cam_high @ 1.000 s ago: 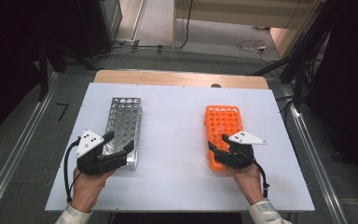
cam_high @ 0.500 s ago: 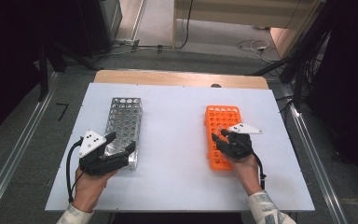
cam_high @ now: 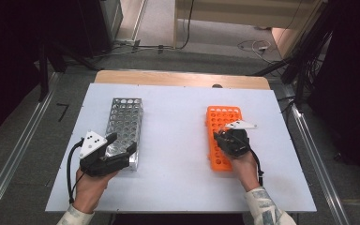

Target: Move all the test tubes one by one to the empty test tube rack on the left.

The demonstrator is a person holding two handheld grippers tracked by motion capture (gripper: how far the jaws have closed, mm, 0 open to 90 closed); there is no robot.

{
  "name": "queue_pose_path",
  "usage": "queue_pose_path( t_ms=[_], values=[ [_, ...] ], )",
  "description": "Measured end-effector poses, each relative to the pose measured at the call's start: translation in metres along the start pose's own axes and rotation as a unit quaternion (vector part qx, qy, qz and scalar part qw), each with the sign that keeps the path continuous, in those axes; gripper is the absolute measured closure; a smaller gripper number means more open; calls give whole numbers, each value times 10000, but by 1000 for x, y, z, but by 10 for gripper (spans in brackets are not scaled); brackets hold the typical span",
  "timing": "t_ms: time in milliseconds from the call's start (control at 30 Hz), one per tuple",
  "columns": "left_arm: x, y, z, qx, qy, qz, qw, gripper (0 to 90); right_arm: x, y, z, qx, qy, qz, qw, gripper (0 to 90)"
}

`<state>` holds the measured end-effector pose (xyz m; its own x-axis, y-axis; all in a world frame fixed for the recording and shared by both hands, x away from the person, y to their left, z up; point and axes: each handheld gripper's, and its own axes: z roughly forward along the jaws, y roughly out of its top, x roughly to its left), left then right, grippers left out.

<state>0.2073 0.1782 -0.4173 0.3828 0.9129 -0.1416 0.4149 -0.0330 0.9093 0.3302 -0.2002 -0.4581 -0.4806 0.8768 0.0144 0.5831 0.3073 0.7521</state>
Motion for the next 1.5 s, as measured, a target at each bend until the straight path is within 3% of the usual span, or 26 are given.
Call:
queue_pose_path(
  t_ms=[367,733,933,1500],
  values=[
    [1,0,-1,10,4,-3,10000,246,1,1,-6,-178,39,-40,9998,731],
    [-3,3,-1,-50,-45,13,10000,245,-1,13,-39,-533,83,-71,9985,731],
    [-6,3,0,-29,-86,37,10000,245,0,13,-50,-574,192,-147,9981,732],
    [-27,2,15,170,-260,312,9990,246,40,11,-56,-536,773,-547,9941,731]
  ],
)
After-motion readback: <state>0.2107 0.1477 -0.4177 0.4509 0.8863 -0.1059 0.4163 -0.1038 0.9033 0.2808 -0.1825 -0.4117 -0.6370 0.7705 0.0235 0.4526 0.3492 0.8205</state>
